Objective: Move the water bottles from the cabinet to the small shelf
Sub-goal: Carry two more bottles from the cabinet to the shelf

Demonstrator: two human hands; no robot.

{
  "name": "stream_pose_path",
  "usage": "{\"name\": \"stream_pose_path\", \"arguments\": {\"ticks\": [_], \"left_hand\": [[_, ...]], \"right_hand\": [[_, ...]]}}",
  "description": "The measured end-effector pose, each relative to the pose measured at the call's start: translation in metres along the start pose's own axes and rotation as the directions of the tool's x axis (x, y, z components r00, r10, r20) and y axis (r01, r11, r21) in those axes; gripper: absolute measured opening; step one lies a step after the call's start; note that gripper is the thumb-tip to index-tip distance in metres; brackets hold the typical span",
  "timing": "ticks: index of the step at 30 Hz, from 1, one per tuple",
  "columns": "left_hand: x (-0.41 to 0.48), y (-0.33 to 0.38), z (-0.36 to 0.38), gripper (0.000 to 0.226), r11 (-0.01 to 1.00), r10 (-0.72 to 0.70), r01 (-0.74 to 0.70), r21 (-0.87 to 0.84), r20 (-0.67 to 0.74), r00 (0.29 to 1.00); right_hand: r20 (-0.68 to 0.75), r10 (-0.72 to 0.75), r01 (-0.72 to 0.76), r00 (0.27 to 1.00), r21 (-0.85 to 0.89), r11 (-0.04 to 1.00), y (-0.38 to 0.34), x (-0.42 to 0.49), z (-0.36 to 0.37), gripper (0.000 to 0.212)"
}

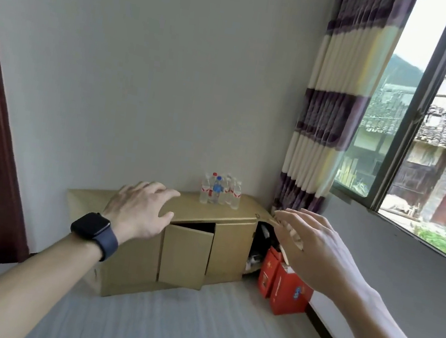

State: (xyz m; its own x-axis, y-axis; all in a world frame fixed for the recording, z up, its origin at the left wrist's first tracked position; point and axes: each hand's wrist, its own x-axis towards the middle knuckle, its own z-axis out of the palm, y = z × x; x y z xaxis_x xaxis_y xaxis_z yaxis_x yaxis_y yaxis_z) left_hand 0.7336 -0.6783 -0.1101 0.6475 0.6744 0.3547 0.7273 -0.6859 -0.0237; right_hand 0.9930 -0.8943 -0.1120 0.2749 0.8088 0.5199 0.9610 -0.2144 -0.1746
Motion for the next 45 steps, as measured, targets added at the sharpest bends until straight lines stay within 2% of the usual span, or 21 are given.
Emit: {"name": "stream_pose_path", "arguments": {"ticks": [3,13,23,32,40,45], "left_hand": [[0.06,-0.023,0.028,0.05,1.0,0.0,0.0,-0.013,0.009,1.0],[0.235,-0.071,0.151,0.05,0.999,0.035,-0.032,-0.029,0.13,0.991],[0.461,-0.116,0.251,0.05,0.999,-0.016,0.021,-0.028,0.152,0.988],[0.643,-0.152,0.355,0.05,0.996,0.064,-0.05,-0.073,0.206,0.976],[0.777,-0.189,0.454,0.048,0.979,0.156,-0.115,-0.168,0.262,0.952],[0.846,-0.199,0.522,0.048,0.979,0.158,-0.095,-0.18,0.373,0.914]], "right_hand": [[-0.009,0.033,-0.033,0.999,0.005,0.999,0.01,0.055,0.035,0.041],[0.087,0.055,-0.059,0.995,0.044,0.997,0.05,0.221,0.188,0.042],[0.141,0.025,-0.031,0.99,0.039,0.999,0.149,0.434,0.308,0.042],[0.181,0.051,-0.049,0.982,-0.014,0.999,0.217,0.579,0.412,0.044],[0.183,0.178,-0.179,0.967,-0.012,0.984,0.266,0.686,0.486,0.033],[0.247,0.245,-0.245,0.938,-0.029,0.969,0.31,0.727,0.54,0.028]]}}
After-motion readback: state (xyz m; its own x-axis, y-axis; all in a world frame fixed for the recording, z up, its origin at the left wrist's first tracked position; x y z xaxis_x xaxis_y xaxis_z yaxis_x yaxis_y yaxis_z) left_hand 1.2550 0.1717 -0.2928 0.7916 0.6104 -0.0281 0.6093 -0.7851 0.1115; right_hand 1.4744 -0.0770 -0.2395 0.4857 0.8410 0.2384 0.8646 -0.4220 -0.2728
